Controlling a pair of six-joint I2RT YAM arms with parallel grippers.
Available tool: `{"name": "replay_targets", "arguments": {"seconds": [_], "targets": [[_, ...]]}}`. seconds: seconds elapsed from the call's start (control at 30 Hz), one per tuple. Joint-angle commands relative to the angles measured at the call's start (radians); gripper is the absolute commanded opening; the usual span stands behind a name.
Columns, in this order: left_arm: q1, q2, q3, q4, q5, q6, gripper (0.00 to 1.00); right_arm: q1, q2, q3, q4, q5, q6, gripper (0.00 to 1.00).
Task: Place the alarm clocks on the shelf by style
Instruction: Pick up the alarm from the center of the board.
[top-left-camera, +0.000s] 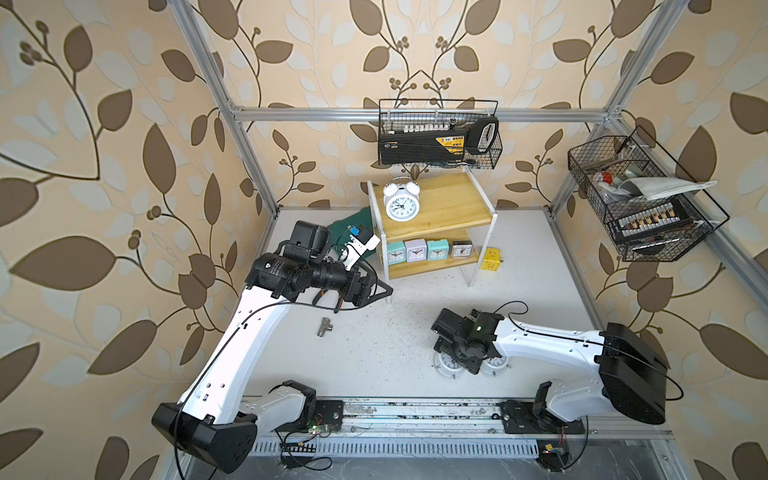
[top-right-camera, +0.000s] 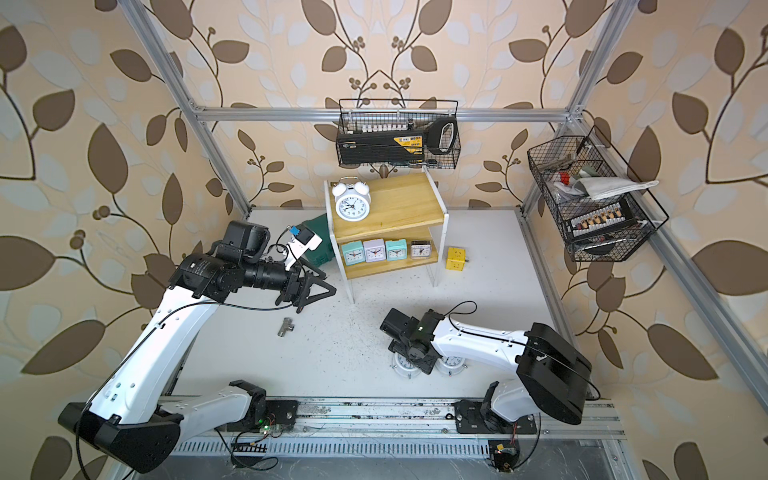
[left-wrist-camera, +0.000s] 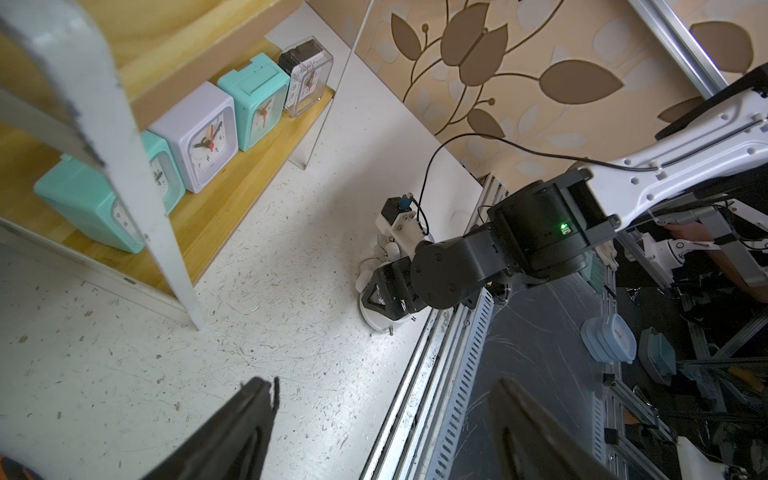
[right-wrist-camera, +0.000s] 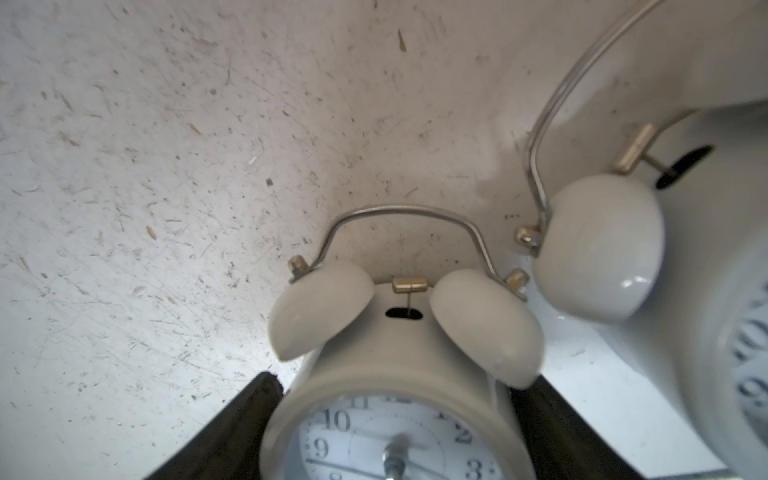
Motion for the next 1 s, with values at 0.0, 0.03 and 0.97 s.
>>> {"name": "replay_targets", "arguments": {"seconds": [0.0,0.03,0.97], "targets": [[0.012,-0.013,-0.006,0.027,0.021,0.015,0.85,-0.004,-0.056,0.002,-0.023,0.032,-0.033,0.76],[0.012,-0.013,-0.008,0.029,0.019,0.015,0.85,-0.004,-0.072,0.007,-0.026,0.042,-0.055,0.76],[0.025,-0.004,-0.042,0.039,-0.024,0.067,0.86,0.01,-0.595,0.069,0.5,0.347,-1.384,0.65]]}}
